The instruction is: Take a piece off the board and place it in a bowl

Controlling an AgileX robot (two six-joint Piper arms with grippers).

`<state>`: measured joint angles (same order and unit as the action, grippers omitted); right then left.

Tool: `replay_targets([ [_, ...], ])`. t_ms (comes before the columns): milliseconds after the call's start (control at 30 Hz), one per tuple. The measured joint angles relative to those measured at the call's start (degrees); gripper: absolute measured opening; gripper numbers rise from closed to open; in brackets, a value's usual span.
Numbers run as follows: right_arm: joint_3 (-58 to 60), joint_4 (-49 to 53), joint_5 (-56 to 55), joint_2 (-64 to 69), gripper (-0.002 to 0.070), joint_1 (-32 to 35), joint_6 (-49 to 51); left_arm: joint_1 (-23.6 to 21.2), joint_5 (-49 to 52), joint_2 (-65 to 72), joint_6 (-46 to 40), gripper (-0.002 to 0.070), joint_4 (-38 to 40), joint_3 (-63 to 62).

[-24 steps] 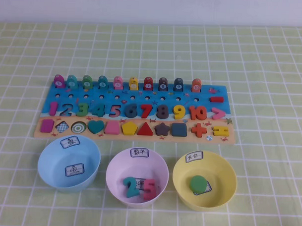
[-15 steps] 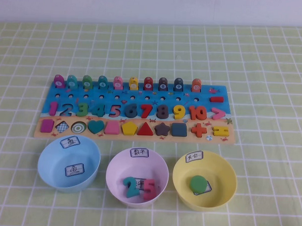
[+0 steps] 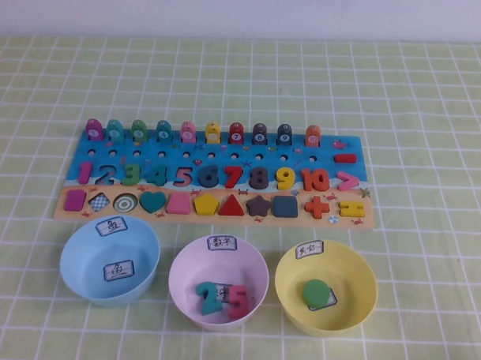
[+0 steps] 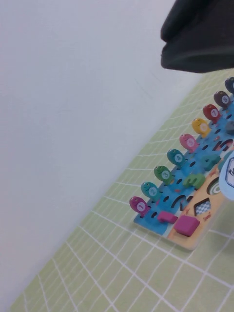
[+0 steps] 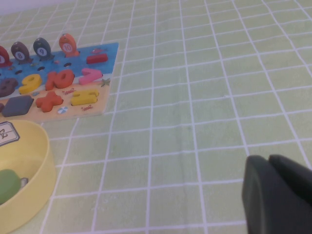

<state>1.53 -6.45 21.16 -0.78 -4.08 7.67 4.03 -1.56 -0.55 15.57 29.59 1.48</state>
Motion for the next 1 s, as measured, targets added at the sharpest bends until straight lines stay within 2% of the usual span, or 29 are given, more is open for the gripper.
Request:
replay_targets([
  [133,0.0,0.0,0.0,0.0,-0.0018,0.0,0.0,0.0,5.9,0.0,-0.1,-0.0004,-0.3,-0.7],
  [300,0.0,0.0,0.0,0.0,-0.0018,0.0,0.0,0.0,17.3,6.7,-1.5,-0.0004,-5.7,-8.5],
  [433,0.0,0.0,0.0,0.0,-0.0018,0.0,0.0,0.0,27.7,18.3,-5.1,-0.0004,-11.8,-19.7],
  [700,0.0,0.0,0.0,0.0,-0.0018,0.0,0.0,0.0,48.2,42.3,-20.8,-0.0004,-20.5,-47.3],
  [1000,0.0,0.0,0.0,0.0,-0.0018,0.0,0.0,0.0,61.7,64.5,-24.6,-0.0004,-25.5,-68.8],
])
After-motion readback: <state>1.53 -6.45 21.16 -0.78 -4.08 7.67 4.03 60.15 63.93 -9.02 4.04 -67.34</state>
